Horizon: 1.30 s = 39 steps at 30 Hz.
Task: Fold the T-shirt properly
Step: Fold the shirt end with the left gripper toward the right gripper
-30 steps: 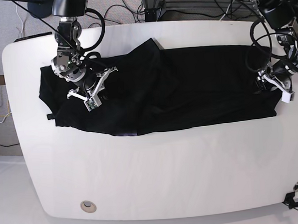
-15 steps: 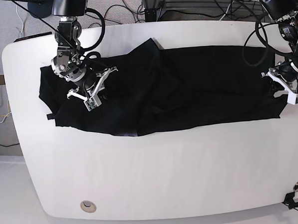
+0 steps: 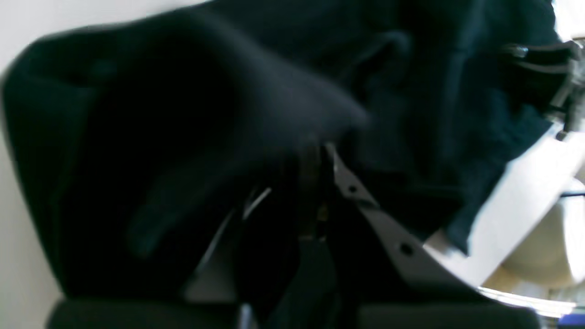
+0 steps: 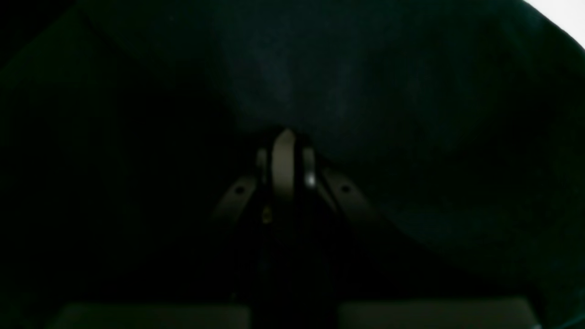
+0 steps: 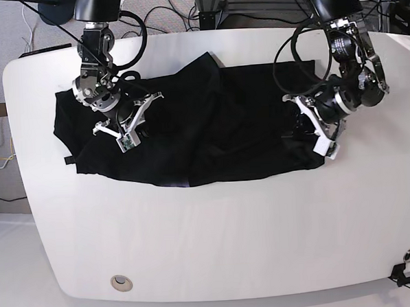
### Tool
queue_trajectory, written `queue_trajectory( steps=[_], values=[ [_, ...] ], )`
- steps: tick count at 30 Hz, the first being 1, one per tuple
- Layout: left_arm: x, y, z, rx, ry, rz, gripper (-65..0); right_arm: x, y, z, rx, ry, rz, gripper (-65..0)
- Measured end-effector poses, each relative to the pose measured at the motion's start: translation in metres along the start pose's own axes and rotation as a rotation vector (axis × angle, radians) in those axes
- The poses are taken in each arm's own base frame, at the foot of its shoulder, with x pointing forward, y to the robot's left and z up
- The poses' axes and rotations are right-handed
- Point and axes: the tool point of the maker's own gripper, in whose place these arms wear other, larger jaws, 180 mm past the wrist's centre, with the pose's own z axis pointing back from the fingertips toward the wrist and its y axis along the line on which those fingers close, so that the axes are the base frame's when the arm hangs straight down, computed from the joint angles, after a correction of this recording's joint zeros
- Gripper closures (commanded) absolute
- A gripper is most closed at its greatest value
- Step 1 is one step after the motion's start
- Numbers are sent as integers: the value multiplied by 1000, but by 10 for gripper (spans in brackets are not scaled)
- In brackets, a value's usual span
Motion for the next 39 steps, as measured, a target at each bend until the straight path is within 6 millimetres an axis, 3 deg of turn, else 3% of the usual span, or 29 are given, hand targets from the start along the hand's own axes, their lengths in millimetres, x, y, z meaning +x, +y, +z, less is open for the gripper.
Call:
queue_trajectory(
  steps=[7, 16, 22, 26, 28, 30, 34, 39],
  values=[
    [11, -66, -38, -168, -16, -26, 0, 0, 1, 0, 3, 0, 0, 0],
    [21, -106, -55, -262, -37, -31, 0, 0, 0, 0, 3, 0, -1, 0],
    [29, -111, -65, -284, -47, -10, 0, 0, 1, 0, 2, 0, -2, 0],
    [30, -115, -77, -319, -33, 16, -162, 0, 1, 0, 3, 0, -1, 0],
    [31, -117, -79, -325, -25, 3, -207, 0, 1, 0, 3, 0, -1, 0],
    [37, -127, -84, -340, -15, -2, -208, 0, 1, 0, 3, -1, -1, 0],
    [60, -167, -85, -478, -66, -36, -215, 0, 1, 0, 3, 0, -1, 0],
    [67, -192, -80, -539, -66, -107, -215, 0, 1, 0, 2, 0, -2, 0]
  ],
)
